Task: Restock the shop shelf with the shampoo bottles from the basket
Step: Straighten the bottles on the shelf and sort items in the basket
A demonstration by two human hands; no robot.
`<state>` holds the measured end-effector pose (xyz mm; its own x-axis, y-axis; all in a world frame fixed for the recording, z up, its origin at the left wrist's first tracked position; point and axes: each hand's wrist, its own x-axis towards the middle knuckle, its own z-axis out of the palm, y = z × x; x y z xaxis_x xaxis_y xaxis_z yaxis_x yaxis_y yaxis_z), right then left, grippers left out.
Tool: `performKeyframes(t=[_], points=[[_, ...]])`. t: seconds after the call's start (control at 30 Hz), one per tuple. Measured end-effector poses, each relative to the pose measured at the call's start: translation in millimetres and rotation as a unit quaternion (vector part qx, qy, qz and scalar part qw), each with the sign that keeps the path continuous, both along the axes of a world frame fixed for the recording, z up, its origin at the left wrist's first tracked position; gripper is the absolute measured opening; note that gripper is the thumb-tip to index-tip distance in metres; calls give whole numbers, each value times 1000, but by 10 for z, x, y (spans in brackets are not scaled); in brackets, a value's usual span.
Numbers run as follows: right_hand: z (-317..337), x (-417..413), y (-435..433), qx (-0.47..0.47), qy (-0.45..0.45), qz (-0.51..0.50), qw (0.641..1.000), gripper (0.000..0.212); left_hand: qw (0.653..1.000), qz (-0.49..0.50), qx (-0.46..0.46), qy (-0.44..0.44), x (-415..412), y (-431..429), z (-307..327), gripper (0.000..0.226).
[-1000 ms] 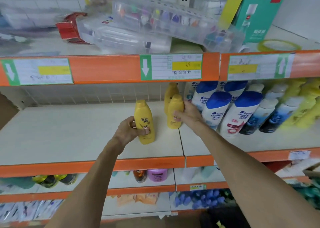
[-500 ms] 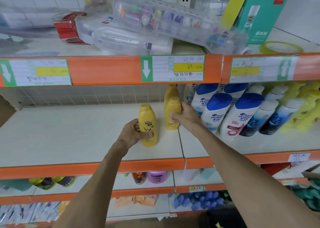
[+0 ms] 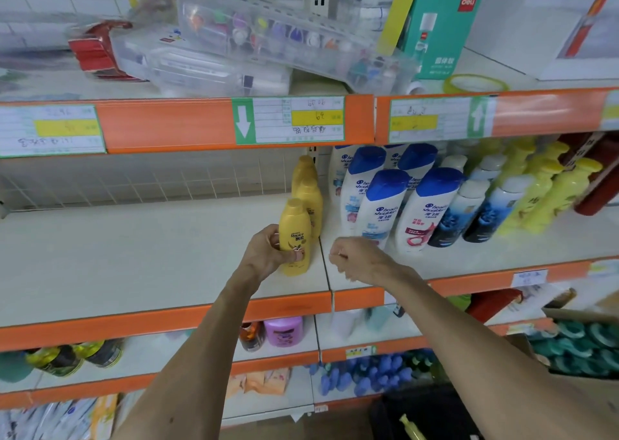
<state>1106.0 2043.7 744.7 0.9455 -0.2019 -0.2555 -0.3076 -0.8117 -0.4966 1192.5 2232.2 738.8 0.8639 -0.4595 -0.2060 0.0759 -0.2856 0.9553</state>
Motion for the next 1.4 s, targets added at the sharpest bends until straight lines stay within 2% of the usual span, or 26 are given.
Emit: performKeyframes(t=[0.17, 1.03, 1.1, 1.23, 1.3, 1.4], points=[[-92, -260, -118, -7, 56, 15, 998, 21, 1000, -6, -2, -7, -53, -105, -35, 50], [-240, -702, -328, -63, 16, -36, 997, 12, 999, -33, 10, -22, -197, -202, -117, 53], [-251, -755, -350, -67, 18, -34, 997, 12, 999, -41, 19, -26, -215, -200, -128, 58], [-265, -896, -424, -71, 29, -36, 996, 13, 999, -38, 12, -1, -248, -105, -89, 86], [-258, -987, -444, -74, 40, -33, 996, 16, 999, -8, 39, -12, -300, -24, -67, 88], [-238, -1139, -439, -91, 56, -8, 994, 17, 992, 46, 108, -35, -436, 77, -86, 79]])
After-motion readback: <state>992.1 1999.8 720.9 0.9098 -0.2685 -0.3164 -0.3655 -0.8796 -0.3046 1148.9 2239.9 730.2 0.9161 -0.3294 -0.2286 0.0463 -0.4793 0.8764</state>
